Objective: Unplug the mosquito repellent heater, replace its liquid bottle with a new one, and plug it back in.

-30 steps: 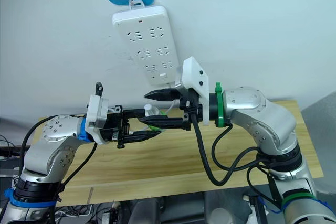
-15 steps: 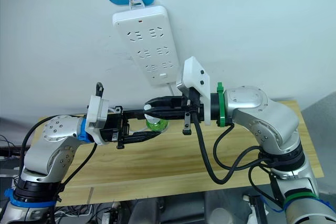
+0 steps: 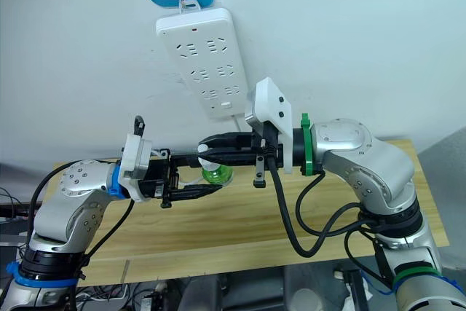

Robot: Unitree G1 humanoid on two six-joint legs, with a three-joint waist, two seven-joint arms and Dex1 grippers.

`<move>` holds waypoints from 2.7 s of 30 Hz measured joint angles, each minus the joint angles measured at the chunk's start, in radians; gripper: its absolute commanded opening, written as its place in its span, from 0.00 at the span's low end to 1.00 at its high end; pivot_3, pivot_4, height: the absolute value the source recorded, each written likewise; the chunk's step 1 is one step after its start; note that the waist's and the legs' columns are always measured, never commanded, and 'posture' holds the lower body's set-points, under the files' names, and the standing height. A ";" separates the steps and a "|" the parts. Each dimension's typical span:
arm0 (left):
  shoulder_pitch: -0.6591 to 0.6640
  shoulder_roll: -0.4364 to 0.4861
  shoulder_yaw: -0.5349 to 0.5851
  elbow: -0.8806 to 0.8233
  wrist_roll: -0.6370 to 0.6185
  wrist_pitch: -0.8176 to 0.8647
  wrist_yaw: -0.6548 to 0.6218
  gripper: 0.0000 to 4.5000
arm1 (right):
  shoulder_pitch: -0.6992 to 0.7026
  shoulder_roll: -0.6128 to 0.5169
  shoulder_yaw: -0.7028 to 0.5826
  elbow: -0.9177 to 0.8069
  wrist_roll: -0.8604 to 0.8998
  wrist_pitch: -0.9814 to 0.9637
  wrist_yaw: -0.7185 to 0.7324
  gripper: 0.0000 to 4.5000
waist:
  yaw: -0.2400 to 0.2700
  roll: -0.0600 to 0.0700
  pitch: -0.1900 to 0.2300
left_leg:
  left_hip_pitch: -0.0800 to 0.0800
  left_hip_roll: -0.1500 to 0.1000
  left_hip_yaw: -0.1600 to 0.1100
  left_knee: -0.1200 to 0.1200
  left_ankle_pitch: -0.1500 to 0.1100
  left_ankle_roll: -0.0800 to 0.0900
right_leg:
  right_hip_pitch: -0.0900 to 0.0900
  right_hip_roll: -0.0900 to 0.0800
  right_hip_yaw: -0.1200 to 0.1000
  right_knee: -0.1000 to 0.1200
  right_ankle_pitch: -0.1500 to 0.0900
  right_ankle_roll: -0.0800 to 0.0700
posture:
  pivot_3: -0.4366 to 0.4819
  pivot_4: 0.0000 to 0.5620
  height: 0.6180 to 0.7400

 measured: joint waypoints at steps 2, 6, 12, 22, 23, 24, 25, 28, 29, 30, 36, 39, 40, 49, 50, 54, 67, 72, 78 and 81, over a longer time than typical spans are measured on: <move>0.000 0.000 0.000 0.003 0.001 -0.001 -0.002 0.48 | 0.000 0.001 0.000 0.000 0.000 -0.004 0.000 0.05 | 0.000 0.000 0.000 | 0.000 0.000 0.000 0.000 0.000 0.000 | 0.000 0.000 0.000 0.000 0.000 0.000 | 0.26 0.60 1.00; 0.006 0.000 0.000 0.017 0.017 -0.031 -0.019 0.48 | 0.000 0.003 -0.002 0.000 0.003 -0.009 0.001 0.05 | -0.001 0.000 0.000 | 0.000 0.000 0.000 0.000 0.000 0.000 | 0.000 0.000 0.000 0.000 0.000 0.000 | 0.25 0.59 1.00; 0.035 -0.002 -0.002 0.048 0.041 -0.078 -0.028 0.48 | 0.000 -0.021 -0.040 -0.006 0.044 -0.009 0.035 0.05 | 0.000 0.000 0.000 | 0.000 0.000 0.000 0.000 0.000 0.000 | 0.000 0.000 0.000 0.000 0.000 0.000 | 0.24 0.59 1.00; 0.068 -0.020 -0.006 0.055 0.057 -0.123 -0.014 0.48 | -0.006 -0.080 -0.057 0.041 0.001 -0.036 0.045 0.05 | -0.001 0.000 0.000 | 0.000 0.000 0.000 0.000 0.000 0.000 | 0.000 0.000 0.000 0.000 0.000 0.000 | 0.23 0.58 1.00; 0.074 -0.020 -0.006 0.055 0.057 -0.123 -0.010 0.48 | 0.005 -0.083 -0.063 0.060 -0.017 -0.048 0.037 0.05 | -0.001 0.000 0.000 | 0.000 0.000 0.000 0.000 0.000 0.000 | 0.000 0.000 0.000 0.000 0.000 0.000 | 0.23 0.58 1.00; 0.080 -0.021 -0.006 0.054 0.057 -0.123 -0.006 0.48 | 0.020 -0.087 -0.067 0.080 -0.039 -0.059 0.029 0.05 | -0.001 0.000 0.000 | 0.000 0.000 0.000 0.000 0.000 0.000 | 0.000 0.000 0.000 0.000 0.000 0.000 | 0.23 0.58 1.00; 0.085 -0.020 -0.006 0.052 0.057 -0.123 0.001 0.48 | 0.034 -0.092 -0.069 0.099 -0.058 -0.070 0.017 0.05 | -0.001 0.000 0.000 | 0.000 0.000 0.000 0.000 0.000 0.000 | 0.000 0.000 0.000 0.000 0.000 0.000 | 0.23 0.58 1.00; 0.092 -0.021 -0.005 0.045 0.055 -0.123 0.007 0.48 | 0.087 -0.103 -0.073 0.130 -0.118 -0.098 -0.016 0.05 | -0.001 0.000 0.000 | 0.000 0.000 0.000 0.000 0.000 0.000 | 0.000 0.000 0.000 0.000 0.000 0.000 | 0.23 0.59 1.00; 0.092 -0.021 -0.005 0.043 0.054 -0.123 0.008 0.48 | 0.106 -0.105 -0.075 0.136 -0.136 -0.109 -0.027 0.05 | -0.001 0.000 0.000 | 0.000 0.000 0.000 0.000 0.000 0.000 | 0.000 0.000 0.000 0.000 0.000 0.000 | 0.23 0.59 1.00; 0.092 -0.021 -0.005 0.040 0.053 -0.123 0.012 0.48 | 0.135 -0.109 -0.077 0.145 -0.161 -0.124 -0.041 0.05 | -0.001 0.000 0.000 | 0.000 0.000 0.000 0.000 0.000 0.000 | 0.000 0.000 0.000 0.000 0.000 0.000 | 0.23 0.59 1.00; 0.093 -0.021 0.001 0.020 0.050 -0.122 0.032 0.48 | 0.274 -0.116 -0.091 0.178 -0.251 -0.179 -0.096 0.05 | -0.002 0.000 0.000 | 0.000 0.000 0.001 0.000 0.000 0.000 | 0.000 0.000 0.000 0.000 0.000 0.000 | 0.23 0.59 1.00; 0.093 -0.022 0.001 0.017 0.049 -0.122 0.045 0.48 | 0.322 -0.115 -0.098 0.192 -0.289 -0.218 -0.114 0.05 | -0.002 0.000 0.000 | 0.000 0.000 0.001 0.000 0.000 0.000 | 0.000 0.000 0.000 0.000 0.000 0.000 | 0.23 0.59 1.00; 0.092 -0.022 0.001 0.017 0.049 -0.121 0.048 0.48 | 0.339 -0.113 -0.099 0.206 -0.309 -0.242 -0.120 0.05 | -0.002 0.000 0.000 | 0.000 0.000 0.001 0.000 0.000 0.000 | 0.000 0.000 0.000 0.000 0.000 0.000 | 0.23 0.59 1.00; 0.093 -0.023 0.002 0.010 0.040 -0.106 0.068 0.48 | 0.421 -0.046 -0.106 0.406 -0.471 -0.448 -0.203 0.05 | -0.002 0.000 0.000 | 0.000 0.000 0.001 0.000 0.000 0.000 | 0.000 0.000 0.001 0.001 0.000 0.000 | 0.25 0.60 1.00; 0.094 -0.023 0.002 0.007 0.037 -0.105 0.069 0.48 | 0.421 -0.036 -0.106 0.429 -0.484 -0.466 -0.210 0.05 | -0.002 0.000 0.000 | 0.000 0.000 0.001 0.000 0.000 0.000 | 0.000 0.000 0.001 0.001 0.000 0.000 | 0.25 0.60 1.00; 0.104 -0.021 0.005 -0.010 0.034 -0.102 0.075 0.48 | 0.414 -0.002 -0.101 0.532 -0.545 -0.508 -0.245 0.05 | -0.001 0.000 0.000 | 0.000 0.000 0.001 0.000 0.000 0.000 | 0.000 0.000 0.001 0.001 0.000 0.000 | 0.27 0.61 1.00; 0.137 -0.016 0.025 -0.031 0.031 -0.083 0.088 0.48 | 0.392 0.079 -0.101 0.621 -0.601 -0.572 -0.273 0.05 | 0.000 0.000 0.000 | 0.001 0.000 0.001 0.001 0.000 0.000 | 0.000 0.000 0.001 0.001 0.000 0.000 | 0.29 0.60 1.00; 0.142 -0.009 0.034 -0.036 0.030 -0.083 0.087 0.48 | 0.371 0.110 -0.099 0.658 -0.625 -0.598 -0.286 0.05 | 0.000 0.000 0.000 | 0.001 0.000 0.001 0.001 0.000 0.000 | 0.000 0.000 0.001 0.002 0.000 0.000 | 0.30 0.61 1.00; 0.143 -0.002 0.035 -0.042 0.027 -0.081 0.086 0.48 | 0.357 0.142 -0.098 0.724 -0.645 -0.634 -0.307 0.05 | 0.001 0.000 0.000 | 0.001 0.000 0.001 0.001 0.000 0.000 | 0.000 0.000 0.001 0.002 0.000 0.000 | 0.31 0.61 1.00; 0.147 0.001 0.036 -0.042 0.016 -0.079 0.086 0.48 | 0.357 0.144 -0.098 0.730 -0.647 -0.641 -0.308 0.05 | 0.001 0.000 0.000 | 0.001 0.000 0.001 0.001 0.000 0.000 | 0.000 0.000 0.001 0.002 0.000 0.000 | 0.31 0.61 1.00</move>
